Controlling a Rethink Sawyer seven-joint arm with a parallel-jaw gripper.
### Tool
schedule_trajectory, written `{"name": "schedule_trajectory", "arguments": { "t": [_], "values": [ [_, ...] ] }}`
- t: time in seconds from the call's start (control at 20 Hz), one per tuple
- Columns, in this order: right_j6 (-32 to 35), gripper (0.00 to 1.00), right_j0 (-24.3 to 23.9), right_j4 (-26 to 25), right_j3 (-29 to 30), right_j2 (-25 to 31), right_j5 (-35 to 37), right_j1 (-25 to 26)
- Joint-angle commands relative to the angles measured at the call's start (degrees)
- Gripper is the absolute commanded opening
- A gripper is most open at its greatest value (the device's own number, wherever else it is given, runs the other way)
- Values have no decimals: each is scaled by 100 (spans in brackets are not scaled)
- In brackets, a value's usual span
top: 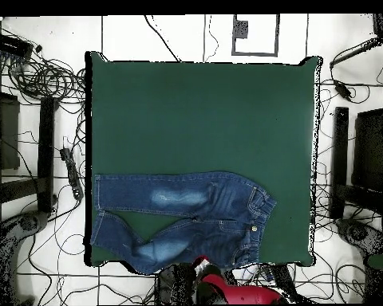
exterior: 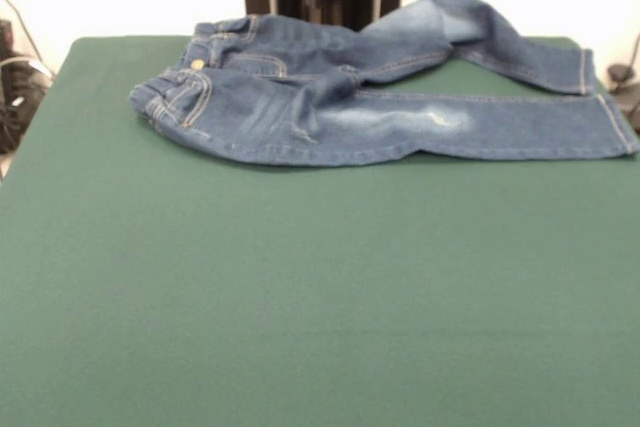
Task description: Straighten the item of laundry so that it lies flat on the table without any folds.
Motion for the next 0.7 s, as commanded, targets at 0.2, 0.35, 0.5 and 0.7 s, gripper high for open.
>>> {"name": "schedule_trajectory", "arguments": {
  "t": [0.2,0.35,0.5,0.7],
  "values": [
    [221,0,-131,75,-785,416,-102,409],
    [232,0,-138,128,-1038,449,-210,735],
    [211,0,-218,105,-1338,509,-352,1042],
    [215,0,-136,181,-1483,466,-292,1121]
  ]
}}
